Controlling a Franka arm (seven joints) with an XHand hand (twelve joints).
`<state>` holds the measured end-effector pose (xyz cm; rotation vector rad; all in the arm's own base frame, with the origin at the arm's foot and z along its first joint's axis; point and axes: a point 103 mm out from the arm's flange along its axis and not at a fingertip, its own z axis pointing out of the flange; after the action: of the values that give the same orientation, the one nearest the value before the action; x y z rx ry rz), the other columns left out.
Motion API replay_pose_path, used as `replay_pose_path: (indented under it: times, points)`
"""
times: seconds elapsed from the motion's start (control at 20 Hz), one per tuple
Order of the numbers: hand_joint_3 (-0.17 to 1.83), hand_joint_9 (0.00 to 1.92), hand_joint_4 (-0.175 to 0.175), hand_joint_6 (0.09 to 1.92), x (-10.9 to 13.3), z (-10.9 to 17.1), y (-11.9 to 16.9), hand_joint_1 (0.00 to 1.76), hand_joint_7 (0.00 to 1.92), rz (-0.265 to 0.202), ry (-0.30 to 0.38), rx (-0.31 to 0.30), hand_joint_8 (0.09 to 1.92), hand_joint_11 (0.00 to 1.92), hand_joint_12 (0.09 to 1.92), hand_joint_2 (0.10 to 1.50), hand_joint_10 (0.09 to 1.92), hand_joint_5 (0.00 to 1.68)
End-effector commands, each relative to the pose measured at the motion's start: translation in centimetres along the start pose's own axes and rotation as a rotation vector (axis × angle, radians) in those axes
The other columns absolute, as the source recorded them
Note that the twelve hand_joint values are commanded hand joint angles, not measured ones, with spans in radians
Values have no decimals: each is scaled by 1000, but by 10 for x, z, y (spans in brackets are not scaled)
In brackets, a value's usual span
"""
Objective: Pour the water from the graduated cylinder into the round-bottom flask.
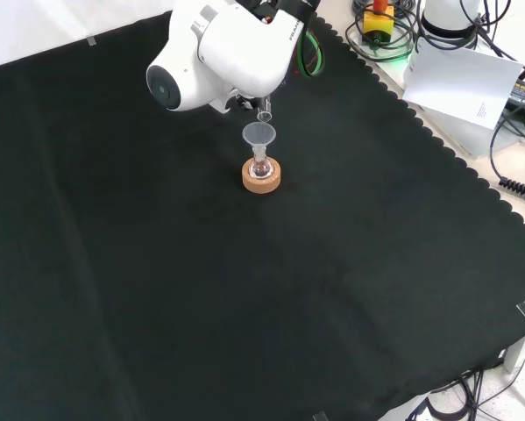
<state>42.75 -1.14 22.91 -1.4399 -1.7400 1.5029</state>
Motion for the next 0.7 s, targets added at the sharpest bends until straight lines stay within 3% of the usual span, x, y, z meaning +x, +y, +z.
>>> replay_pose_path:
  times: [0.05,0.7]
  points:
    - [-5,1474,-160,710,1,1,0,1362,927,0,-1,-5,1138,1253,674,1141,87,986]
    - [-5,1475,-162,711,5,-1,-4,1362,927,-2,-1,-40,1137,1255,672,1140,87,983]
